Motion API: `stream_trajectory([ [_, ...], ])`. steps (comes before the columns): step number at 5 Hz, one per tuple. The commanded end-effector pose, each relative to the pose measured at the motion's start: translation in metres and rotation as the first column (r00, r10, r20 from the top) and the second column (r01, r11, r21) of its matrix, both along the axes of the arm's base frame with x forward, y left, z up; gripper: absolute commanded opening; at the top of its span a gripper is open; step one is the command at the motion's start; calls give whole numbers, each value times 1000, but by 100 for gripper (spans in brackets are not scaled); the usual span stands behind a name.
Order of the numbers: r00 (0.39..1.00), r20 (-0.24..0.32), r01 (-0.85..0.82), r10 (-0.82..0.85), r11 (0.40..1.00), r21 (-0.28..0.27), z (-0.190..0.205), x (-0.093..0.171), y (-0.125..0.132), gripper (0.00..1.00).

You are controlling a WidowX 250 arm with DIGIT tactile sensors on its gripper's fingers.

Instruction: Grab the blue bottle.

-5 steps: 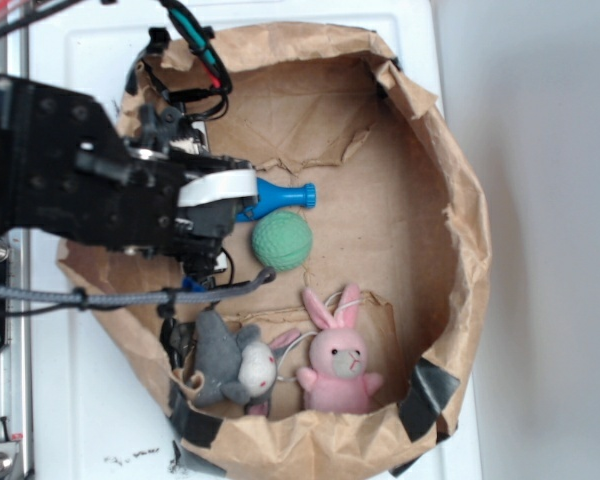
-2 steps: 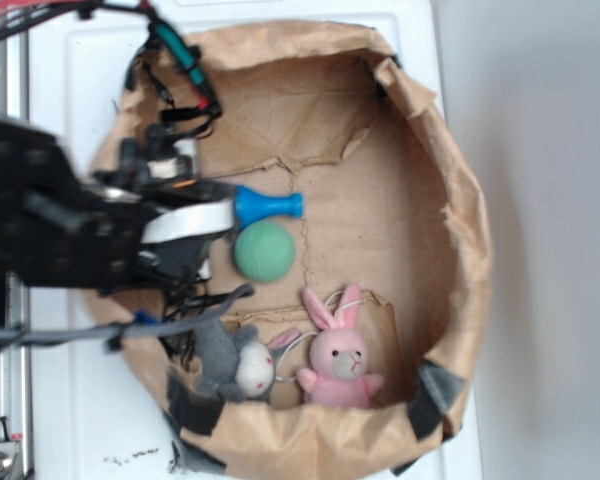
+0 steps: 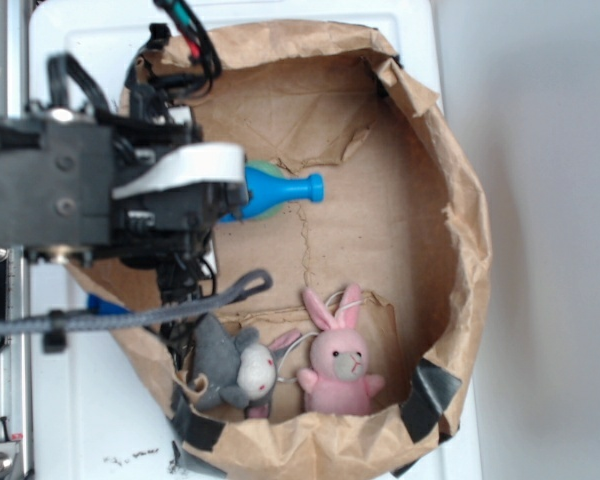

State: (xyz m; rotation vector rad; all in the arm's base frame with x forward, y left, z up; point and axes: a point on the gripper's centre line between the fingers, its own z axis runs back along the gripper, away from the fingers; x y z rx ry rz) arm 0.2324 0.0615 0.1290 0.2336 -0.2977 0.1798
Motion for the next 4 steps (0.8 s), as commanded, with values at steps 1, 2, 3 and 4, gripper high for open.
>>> stream_trajectory([
  [1,999,39,-20,20,1000,1,40,16,-2,0],
  [2,1000,19,-22,22,1000,-7,47,32,-11,0],
  [3,1000,16,-7,7,1000,-13,51,39,-18,0],
  [4,1000,12,8,-8,1000,-14,49,40,-19,0],
])
